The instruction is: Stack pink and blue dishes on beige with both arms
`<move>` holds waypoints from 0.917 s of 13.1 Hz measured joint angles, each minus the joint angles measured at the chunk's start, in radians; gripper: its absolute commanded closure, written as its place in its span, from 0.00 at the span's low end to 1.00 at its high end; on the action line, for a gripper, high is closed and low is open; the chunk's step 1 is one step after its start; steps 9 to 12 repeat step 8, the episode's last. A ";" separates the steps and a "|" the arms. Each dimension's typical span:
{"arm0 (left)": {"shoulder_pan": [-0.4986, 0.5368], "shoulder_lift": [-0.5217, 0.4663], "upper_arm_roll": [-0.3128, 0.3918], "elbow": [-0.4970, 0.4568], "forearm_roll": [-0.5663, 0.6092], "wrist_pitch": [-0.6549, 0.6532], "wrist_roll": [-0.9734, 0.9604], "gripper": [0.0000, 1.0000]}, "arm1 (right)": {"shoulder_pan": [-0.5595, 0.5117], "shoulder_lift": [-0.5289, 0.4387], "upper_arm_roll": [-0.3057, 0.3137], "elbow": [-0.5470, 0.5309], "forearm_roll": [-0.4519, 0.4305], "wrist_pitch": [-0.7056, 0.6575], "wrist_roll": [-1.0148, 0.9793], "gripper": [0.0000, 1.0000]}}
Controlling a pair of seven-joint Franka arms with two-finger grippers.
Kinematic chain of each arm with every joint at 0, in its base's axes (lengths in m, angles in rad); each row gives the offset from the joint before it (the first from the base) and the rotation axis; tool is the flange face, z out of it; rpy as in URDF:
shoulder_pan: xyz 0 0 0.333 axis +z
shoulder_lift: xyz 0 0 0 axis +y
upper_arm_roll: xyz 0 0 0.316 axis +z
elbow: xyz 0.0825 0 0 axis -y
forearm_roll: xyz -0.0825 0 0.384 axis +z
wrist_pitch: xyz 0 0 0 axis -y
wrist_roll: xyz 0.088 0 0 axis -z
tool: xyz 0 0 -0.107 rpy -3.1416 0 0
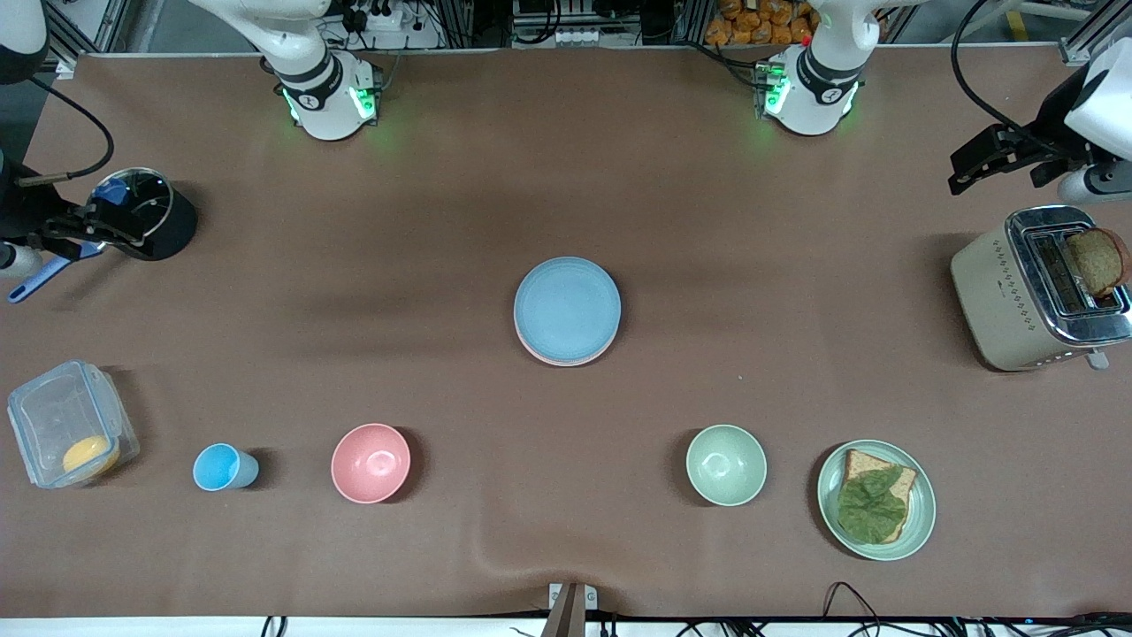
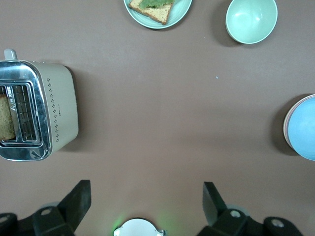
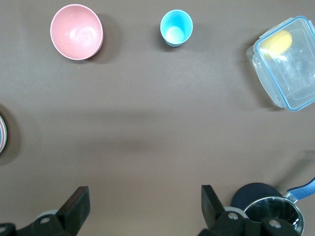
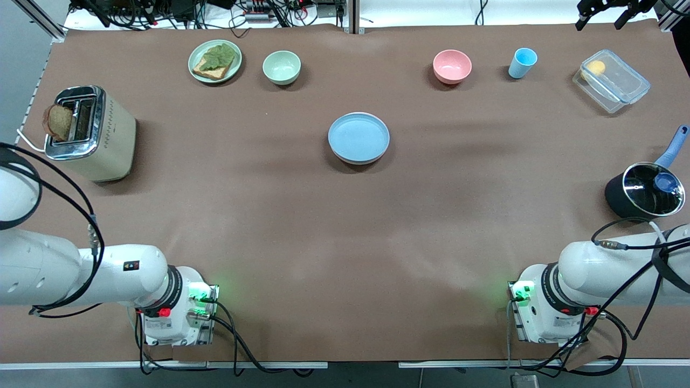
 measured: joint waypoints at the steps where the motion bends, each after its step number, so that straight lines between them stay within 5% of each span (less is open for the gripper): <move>1: 0.000 0.000 0.000 0.000 0.000 -0.001 0.000 0.00 | 0.000 0.000 -0.003 0.000 -0.001 0.000 -0.005 0.00; 12: 0.000 -0.004 0.000 0.001 0.000 -0.001 0.000 0.00 | 0.000 -0.001 -0.011 0.005 -0.001 -0.014 -0.012 0.00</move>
